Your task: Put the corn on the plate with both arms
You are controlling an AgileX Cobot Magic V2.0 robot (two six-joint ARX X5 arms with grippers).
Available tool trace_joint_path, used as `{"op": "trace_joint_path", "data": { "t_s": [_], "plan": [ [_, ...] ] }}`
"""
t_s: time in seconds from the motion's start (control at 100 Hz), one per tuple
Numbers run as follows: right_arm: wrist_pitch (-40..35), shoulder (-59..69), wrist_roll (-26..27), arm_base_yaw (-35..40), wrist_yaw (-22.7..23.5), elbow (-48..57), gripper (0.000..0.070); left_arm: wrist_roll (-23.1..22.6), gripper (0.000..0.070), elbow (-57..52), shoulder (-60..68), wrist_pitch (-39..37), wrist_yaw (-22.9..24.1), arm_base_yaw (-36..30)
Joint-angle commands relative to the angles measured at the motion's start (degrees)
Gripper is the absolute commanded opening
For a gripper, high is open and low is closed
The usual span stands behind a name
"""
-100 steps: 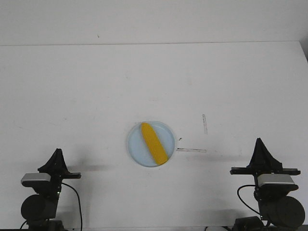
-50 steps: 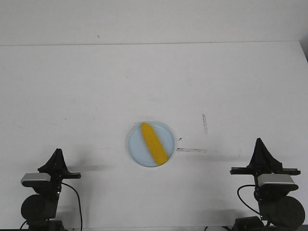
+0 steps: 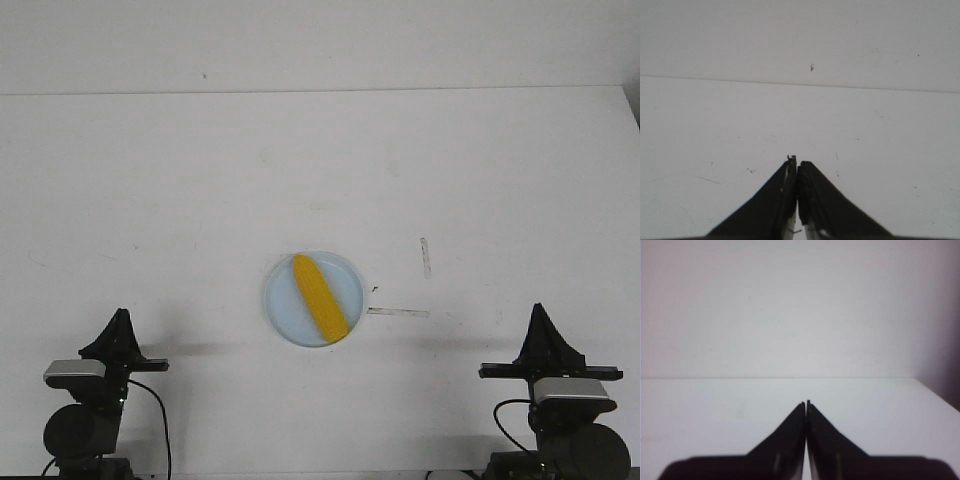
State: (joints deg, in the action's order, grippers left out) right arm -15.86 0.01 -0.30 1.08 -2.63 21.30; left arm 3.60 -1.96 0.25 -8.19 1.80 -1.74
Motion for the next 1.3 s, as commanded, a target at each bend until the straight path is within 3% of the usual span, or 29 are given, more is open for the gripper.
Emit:
{"op": "trace_joint_path", "data": {
  "t_s": [0.0, 0.66, 1.29],
  "plan": [
    [0.5, 0.1, -0.9, 0.0, 0.3, -1.5, 0.0002, -0.3, 0.0001, 1.2, -0.1, -0.9, 0.1, 0.1],
    [20.6, 0.1, -0.6, 0.0, 3.4, -19.6, 0.0002, -0.3, 0.0001, 1.2, -0.1, -0.9, 0.1, 0.1],
    [19.9, 0.1, 0.5, 0.3, 4.2, -20.6, 0.0002, -0.3, 0.0001, 1.2, -0.1, -0.9, 0.1, 0.1]
  ]
}}
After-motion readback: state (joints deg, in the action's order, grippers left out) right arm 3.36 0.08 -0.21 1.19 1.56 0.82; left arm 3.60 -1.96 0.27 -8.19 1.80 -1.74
